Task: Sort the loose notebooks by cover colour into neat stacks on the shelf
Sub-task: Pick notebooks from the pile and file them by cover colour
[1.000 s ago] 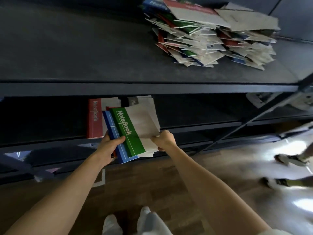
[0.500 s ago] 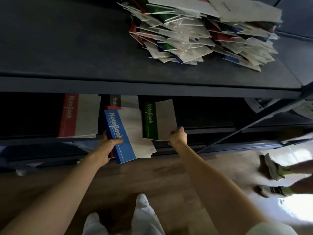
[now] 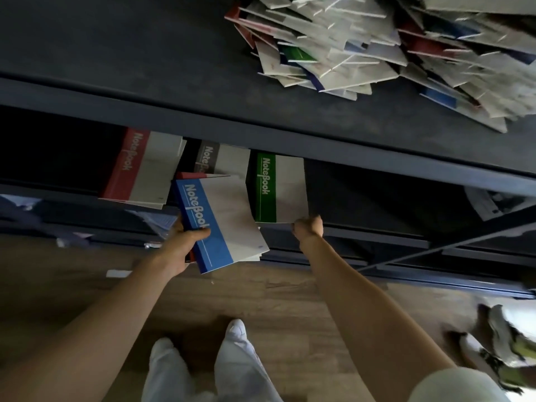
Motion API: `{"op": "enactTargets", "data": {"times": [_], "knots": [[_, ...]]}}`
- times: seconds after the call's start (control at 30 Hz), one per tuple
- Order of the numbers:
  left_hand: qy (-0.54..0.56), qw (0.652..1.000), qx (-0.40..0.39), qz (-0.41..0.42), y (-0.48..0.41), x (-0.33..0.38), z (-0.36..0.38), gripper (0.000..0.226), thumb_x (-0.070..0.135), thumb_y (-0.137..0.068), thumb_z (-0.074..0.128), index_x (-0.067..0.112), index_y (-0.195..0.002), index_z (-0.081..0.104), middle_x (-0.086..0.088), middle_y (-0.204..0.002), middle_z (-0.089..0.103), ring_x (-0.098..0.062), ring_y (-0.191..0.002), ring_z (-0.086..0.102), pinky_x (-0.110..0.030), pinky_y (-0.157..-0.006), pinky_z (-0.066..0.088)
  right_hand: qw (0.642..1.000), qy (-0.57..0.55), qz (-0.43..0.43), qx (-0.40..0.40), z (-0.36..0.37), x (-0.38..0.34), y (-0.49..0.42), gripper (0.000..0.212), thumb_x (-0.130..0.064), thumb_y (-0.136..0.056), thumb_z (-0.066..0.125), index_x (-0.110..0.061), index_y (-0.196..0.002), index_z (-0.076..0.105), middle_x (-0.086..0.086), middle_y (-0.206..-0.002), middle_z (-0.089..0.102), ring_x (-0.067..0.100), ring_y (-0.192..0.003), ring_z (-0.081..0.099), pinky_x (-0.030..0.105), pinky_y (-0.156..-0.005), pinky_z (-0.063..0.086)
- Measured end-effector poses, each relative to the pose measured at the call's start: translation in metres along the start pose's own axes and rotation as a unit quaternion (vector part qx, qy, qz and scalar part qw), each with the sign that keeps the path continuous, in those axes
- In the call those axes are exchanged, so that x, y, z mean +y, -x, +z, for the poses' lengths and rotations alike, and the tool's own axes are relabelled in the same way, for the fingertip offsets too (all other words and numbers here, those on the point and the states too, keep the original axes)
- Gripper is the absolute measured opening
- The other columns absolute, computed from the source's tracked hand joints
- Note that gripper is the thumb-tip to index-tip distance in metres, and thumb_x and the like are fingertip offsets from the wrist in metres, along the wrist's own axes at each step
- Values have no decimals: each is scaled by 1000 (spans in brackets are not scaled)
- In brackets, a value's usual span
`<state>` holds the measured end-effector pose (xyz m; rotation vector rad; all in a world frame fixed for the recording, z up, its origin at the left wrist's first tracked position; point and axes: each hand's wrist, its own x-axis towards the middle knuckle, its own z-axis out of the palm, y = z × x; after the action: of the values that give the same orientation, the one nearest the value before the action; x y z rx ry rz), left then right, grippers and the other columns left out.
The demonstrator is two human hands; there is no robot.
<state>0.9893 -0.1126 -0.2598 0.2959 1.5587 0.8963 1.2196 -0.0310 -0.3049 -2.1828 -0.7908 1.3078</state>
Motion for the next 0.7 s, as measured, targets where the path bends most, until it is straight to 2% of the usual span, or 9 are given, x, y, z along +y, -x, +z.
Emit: {"op": "enactTargets", "data": {"times": [0.13, 0.2, 0.27, 0.33, 0.37, 0.4, 0.5, 0.63, 0.7], "knots": [[-20, 1000, -10, 16, 9, -3, 5, 40, -1, -86, 60, 18, -118, 47, -5, -107, 57, -23, -100, 51, -38, -82, 38, 999, 12, -5, -44, 0, 2, 9, 44, -6, -89, 51, -10, -132, 45, 9, -104, 57, 28, -92, 57, 37, -85, 51], [-27, 999, -19, 26, 12, -5, 6, 40, 0, -86, 61, 17, -120, 46, -6, -112, 57, -22, -101, 52, -38, -84, 38, 996, 64, -8, -61, -1, 0, 22, 39, -17, -93, 52, -8, -130, 47, 8, -101, 55, 26, -91, 58, 36, -84, 51], [-28, 999, -32, 30, 15, -6, 8, 43, 0, -87, 61, 15, -123, 45, -7, -115, 57, -23, -102, 53, -38, -85, 40, 989, 85, 14, -121, -5, -3, 39, 31, -29, -95, 51, -6, -116, 54, 6, -94, 59, 22, -83, 60, 38, -81, 51], [-33, 998, -48, 31, 19, -5, 12, 45, 1, -88, 60, 14, -127, 43, -6, -114, 56, -22, -101, 53, -38, -85, 40, 969, 118, 33, -215, -8, -4, 60, 28, -29, -90, 56, -8, -108, 58, 5, -86, 59, 19, -73, 58, 33, -72, 52], [-34, 997, -58, 32, 22, -5, 15, 46, 2, -88, 60, 14, -129, 43, -5, -113, 55, -22, -102, 52, -38, -86, 40, 959, 160, 22, -234, -7, -2, 66, 31, -26, -87, 60, -9, -113, 59, 5, -88, 58, 18, -73, 56, 29, -64, 53], [-34, 997, -67, 34, 24, -5, 18, 46, 4, -89, 59, 15, -131, 43, -5, -114, 55, -21, -102, 52, -38, -86, 41, 953, 201, 2, -226, -7, 0, 71, 36, -24, -84, 63, -11, -118, 58, 5, -92, 57, 18, -75, 56, 26, -57, 52], [-23, 996, -83, 38, 30, -5, 27, 44, 10, -91, 59, 16, -132, 44, -8, -122, 56, -23, -102, 53, -38, -83, 42, 957, 254, -62, -126, -13, 4, 81, 40, -23, -81, 65, -12, -119, 60, 6, -96, 60, 19, -77, 58, 21, -45, 45], [-31, 991, -118, 50, 35, -6, 36, 44, 9, -92, 56, 19, -133, 45, -10, -129, 55, -23, -105, 54, -40, -87, 43, 973, 218, -61, -39, -39, 16, 85, 36, -17, -85, 62, -5, -118, 58, 10, -109, 63, 22, -84, 63, 27, -63, 54], [-45, 989, -126, 60, 37, -7, 42, 49, 6, -91, 57, 20, -136, 43, -10, -131, 54, -23, -107, 54, -39, -88, 42, 985, 167, -33, -30, -53, 20, 86, 32, -16, -90, 57, -5, -119, 52, 9, -107, 58, 20, -72, 61, 26, -54, 56]]}}
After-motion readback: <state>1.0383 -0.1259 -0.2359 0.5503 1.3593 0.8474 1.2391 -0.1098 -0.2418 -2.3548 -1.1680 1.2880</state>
